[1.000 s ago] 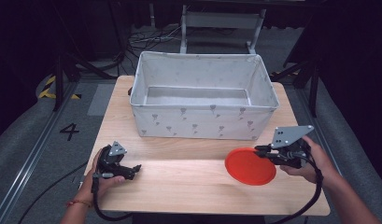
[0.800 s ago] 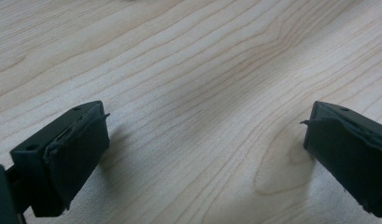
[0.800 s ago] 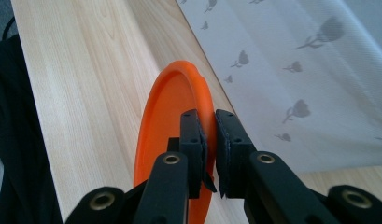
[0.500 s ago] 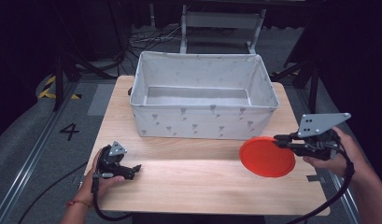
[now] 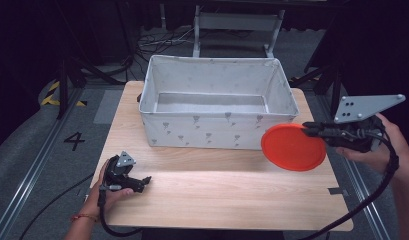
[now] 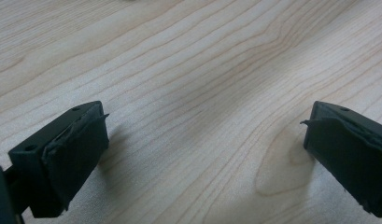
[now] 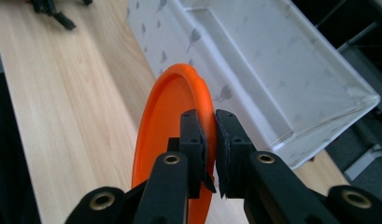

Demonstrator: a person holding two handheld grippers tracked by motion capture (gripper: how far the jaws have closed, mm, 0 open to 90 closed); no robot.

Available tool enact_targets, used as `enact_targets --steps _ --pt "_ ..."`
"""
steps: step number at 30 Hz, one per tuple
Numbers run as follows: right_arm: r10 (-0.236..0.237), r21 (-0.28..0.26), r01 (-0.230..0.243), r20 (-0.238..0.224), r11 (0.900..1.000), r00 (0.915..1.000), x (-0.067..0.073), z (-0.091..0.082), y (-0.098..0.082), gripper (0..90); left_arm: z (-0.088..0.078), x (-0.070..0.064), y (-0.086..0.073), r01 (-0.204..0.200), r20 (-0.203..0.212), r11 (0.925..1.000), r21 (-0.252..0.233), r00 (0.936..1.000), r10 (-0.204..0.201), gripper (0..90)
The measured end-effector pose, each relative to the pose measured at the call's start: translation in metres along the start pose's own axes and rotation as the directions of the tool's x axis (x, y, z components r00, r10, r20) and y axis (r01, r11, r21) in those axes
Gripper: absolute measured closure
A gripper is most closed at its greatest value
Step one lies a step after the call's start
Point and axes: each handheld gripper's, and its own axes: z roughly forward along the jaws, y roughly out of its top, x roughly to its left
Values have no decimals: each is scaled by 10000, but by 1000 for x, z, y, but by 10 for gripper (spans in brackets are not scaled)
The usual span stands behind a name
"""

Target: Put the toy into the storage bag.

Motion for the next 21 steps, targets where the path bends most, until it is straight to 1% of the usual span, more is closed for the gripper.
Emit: enact_targets --steps 1,2,6,7,9,10,11,13,14,16,18,21 --pt "0 0 0 0 10000 10000 0 0 0 827 0 0 0 13 -17 10000 -7 10000 -13 2" --pt "13 -90 -12 122 10000 9999 -2 -2 5 827 0 0 0 22 -29 10000 -10 10000 -22 3" --pt "-65 -265 73 306 9996 9995 -12 -5 20 827 0 0 0 42 -15 10000 2 10000 -42 3" --pt "2 -381 16 484 9993 9988 -15 -6 25 827 0 -1 0 46 -12 10000 4 10000 -46 3" --pt "-47 -373 65 495 9993 9988 -20 -6 31 827 0 0 0 40 -24 10000 -11 10000 -40 3" --pt "8 -410 16 588 9992 9983 -24 -5 36 827 0 -1 0 45 -35 10000 -15 10000 -45 3" --pt "-42 -390 65 588 9992 9983 -28 -5 42 827 0 -1 0 36 -43 10000 -20 10000 -36 3" --pt "-35 -434 68 758 9990 9971 -34 -3 50 826 0 -1 0 31 -51 10000 -18 10000 -31 4" --pt "-35 -434 68 758 9990 9971 -34 -3 50 826 0 -1 0 31 -51 10000 -18 10000 -31 4" --pt "-191 -415 226 830 9989 9964 -42 -1 60 827 0 0 0 18 -56 10000 -15 10000 -18 4" --pt "-138 -558 184 800 9983 9967 -49 2 68 827 0 -1 0 27 -51 10000 -14 10000 -28 4" --pt "-82 -665 143 905 9977 9959 -61 10 80 827 0 -1 0 34 -47 10000 -18 10000 -34 4"
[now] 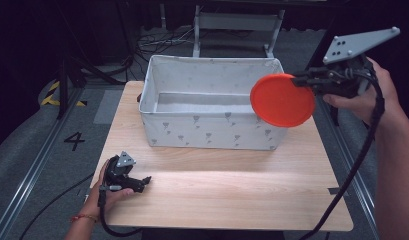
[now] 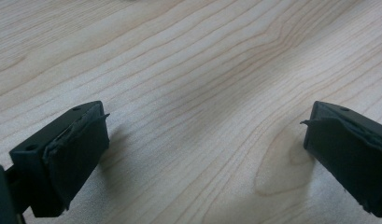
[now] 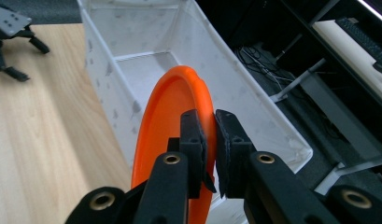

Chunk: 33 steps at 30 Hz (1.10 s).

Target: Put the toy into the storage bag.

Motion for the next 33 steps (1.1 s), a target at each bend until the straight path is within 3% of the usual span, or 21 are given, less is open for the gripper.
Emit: enact_targets --steps 7,11,21,24,27,32,33 --pt "87 350 -92 147 9993 9999 -19 33 15 827 0 0 0 8 19 10000 7 10000 -8 4" --pt "117 694 -128 163 9975 9998 -31 54 15 827 0 0 0 15 19 10000 2 10000 -15 3" --pt "592 1148 -616 249 9915 9979 -52 92 -7 827 0 0 0 11 20 10000 4 10000 -11 3" --pt "496 1212 -523 248 9912 9985 -54 99 -13 827 0 0 0 6 53 10000 15 10000 -6 2" --pt "388 859 -389 21 9955 9992 -55 107 -20 827 1 0 1 18 40 10000 54 10000 -18 2" --pt "214 1299 -210 -15 9913 9998 -54 127 -31 826 1 0 1 16 44 10000 56 10000 -16 2" --pt "183 1554 -142 -250 9877 9995 -53 134 -34 827 1 0 1 17 44 10000 55 10000 -17 2"
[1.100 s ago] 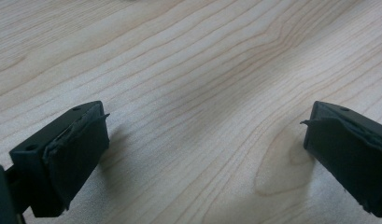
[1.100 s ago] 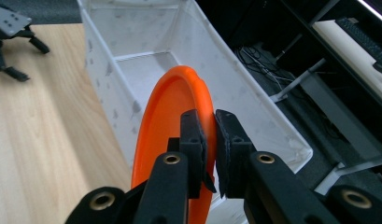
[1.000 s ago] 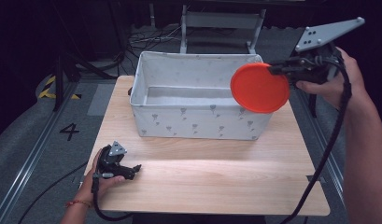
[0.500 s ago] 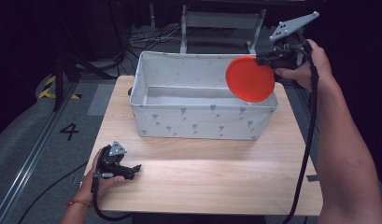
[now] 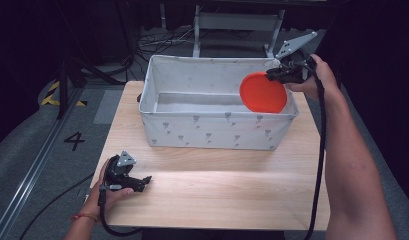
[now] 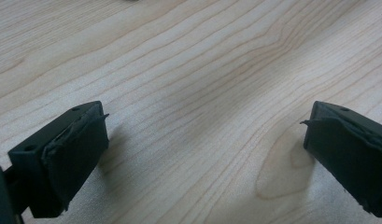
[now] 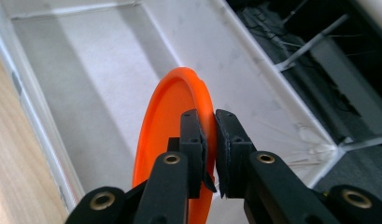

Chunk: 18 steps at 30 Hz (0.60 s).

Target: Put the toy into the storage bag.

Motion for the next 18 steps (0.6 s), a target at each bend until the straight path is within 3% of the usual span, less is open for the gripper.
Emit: enact_targets --steps 11,18 --pt "-314 766 375 -787 9964 9964 2 22 -15 826 0 0 0 -27 23 10000 -12 10000 27 2" --pt "-817 1391 1056 -1674 9846 9825 9 31 -17 826 0 1 0 -50 15 10000 -22 10000 50 2"
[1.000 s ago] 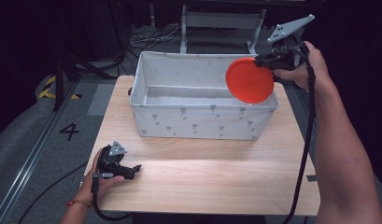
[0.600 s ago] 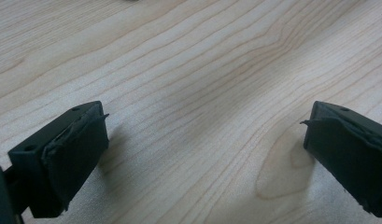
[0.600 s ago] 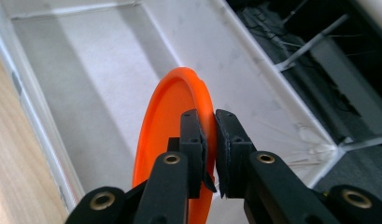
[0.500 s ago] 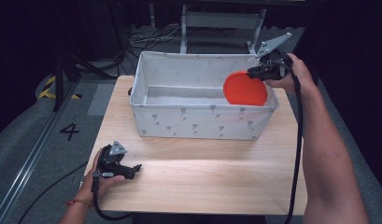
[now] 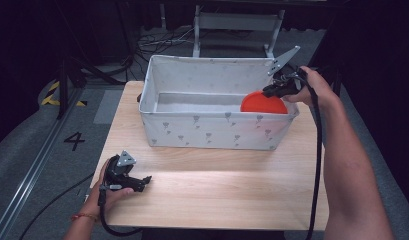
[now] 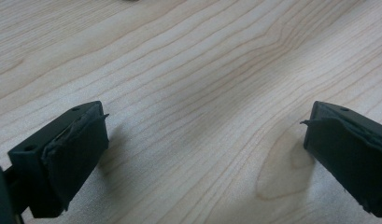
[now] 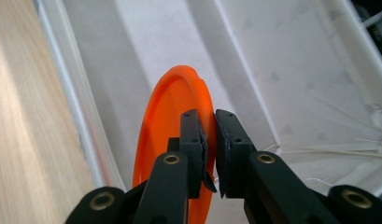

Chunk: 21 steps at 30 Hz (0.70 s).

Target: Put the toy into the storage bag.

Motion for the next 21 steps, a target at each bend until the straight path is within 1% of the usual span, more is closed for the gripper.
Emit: enact_targets --steps 2,4,6,7,8,9,10,12,14,15,16,17,18,19,20,21 --pt "-171 335 180 -264 9993 9995 1 4 1 825 0 0 0 72 49 10000 11 10000 -72 2" --pt "-213 445 229 -367 9987 9991 2 7 2 824 0 0 0 28 27 10000 1 10000 -28 2" --pt "-311 710 357 -656 9968 9974 4 12 3 823 0 0 0 2 9 10000 -5 10000 -2 2" --pt "-324 804 382 -723 9960 9969 4 13 3 823 0 0 0 31 26 10000 -13 10000 -31 2" --pt "-402 1003 478 -769 9938 9962 5 16 4 822 0 0 0 48 37 10000 -5 10000 -48 2" --pt "-381 1161 472 -799 9921 9961 5 19 5 822 0 0 0 57 50 10000 -1 10000 -57 2" --pt "-405 1255 502 -791 9908 9960 5 21 6 821 0 0 0 17 24 10000 -9 10000 -17 2" --pt "-437 1434 568 -929 9880 9947 6 25 6 821 0 0 0 40 46 10000 3 10000 -40 2" --pt "-504 1466 635 -915 9872 9945 6 27 6 821 0 0 0 26 26 10000 -13 10000 -26 2" --pt "-399 1476 529 -897 9876 9952 6 29 6 821 0 0 0 48 48 10000 5 10000 -48 2" --pt "-387 1527 525 -924 9869 9950 6 30 5 821 0 0 0 -8 11 10000 -7 10000 8 2" --pt "-356 1551 498 -927 9866 9951 6 31 5 822 0 0 0 21 25 10000 -11 10000 -21 2" --pt "-399 1561 541 -926 9863 9949 5 32 4 822 0 0 0 18 25 10000 -7 10000 -17 2" --pt "-379 1560 541 -1048 9863 9938 6 32 3 822 0 0 0 -7 7 10000 -10 10000 7 2" --pt "-414 1549 570 -1018 9863 9939 6 32 3 822 0 0 0 25 29 10000 -8 10000 -25 2" --pt "-302 1541 446 -943 9871 9951 6 33 2 822 0 0 0 -19 4 10000 -5 10000 19 2"
